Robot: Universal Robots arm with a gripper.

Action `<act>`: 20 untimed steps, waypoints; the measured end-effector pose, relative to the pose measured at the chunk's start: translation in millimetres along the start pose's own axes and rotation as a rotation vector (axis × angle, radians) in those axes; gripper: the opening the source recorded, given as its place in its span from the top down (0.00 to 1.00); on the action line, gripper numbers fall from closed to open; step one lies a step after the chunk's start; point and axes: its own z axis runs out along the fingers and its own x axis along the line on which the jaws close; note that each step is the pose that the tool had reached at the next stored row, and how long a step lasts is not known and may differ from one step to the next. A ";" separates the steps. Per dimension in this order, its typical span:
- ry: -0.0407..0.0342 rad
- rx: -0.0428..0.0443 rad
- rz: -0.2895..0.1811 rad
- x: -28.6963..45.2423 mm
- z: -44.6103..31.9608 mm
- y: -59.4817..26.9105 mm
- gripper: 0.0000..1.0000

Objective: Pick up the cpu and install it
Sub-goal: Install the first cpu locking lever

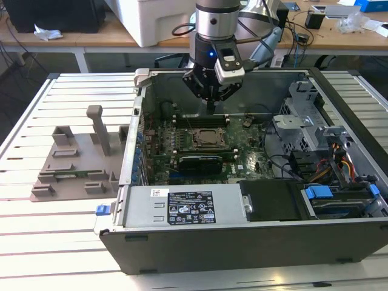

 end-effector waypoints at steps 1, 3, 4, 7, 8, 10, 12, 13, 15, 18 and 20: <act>0.0006 -0.0038 -0.010 0.0 -0.1 -0.1 0.89; 0.0054 -0.0244 -0.025 0.0 0.0 0.0 0.89; 0.0054 -0.0257 -0.034 0.0 0.0 0.0 0.89; 0.0043 -0.0269 -0.090 0.0 0.0 0.0 0.89; 0.0032 -0.0278 -0.136 0.0 0.0 0.0 0.89; 0.0024 -0.0286 -0.176 0.0 0.0 0.0 0.89; 0.0017 -0.0292 -0.207 0.0 0.0 0.0 0.89; 0.0013 -0.0296 -0.223 0.0 0.0 0.0 0.89; 0.0007 -0.0301 -0.252 0.0 0.0 0.0 0.89; -0.0007 -0.0313 -0.312 0.0 0.0 0.0 0.89; -0.0007 -0.0313 -0.312 0.0 0.0 0.0 0.89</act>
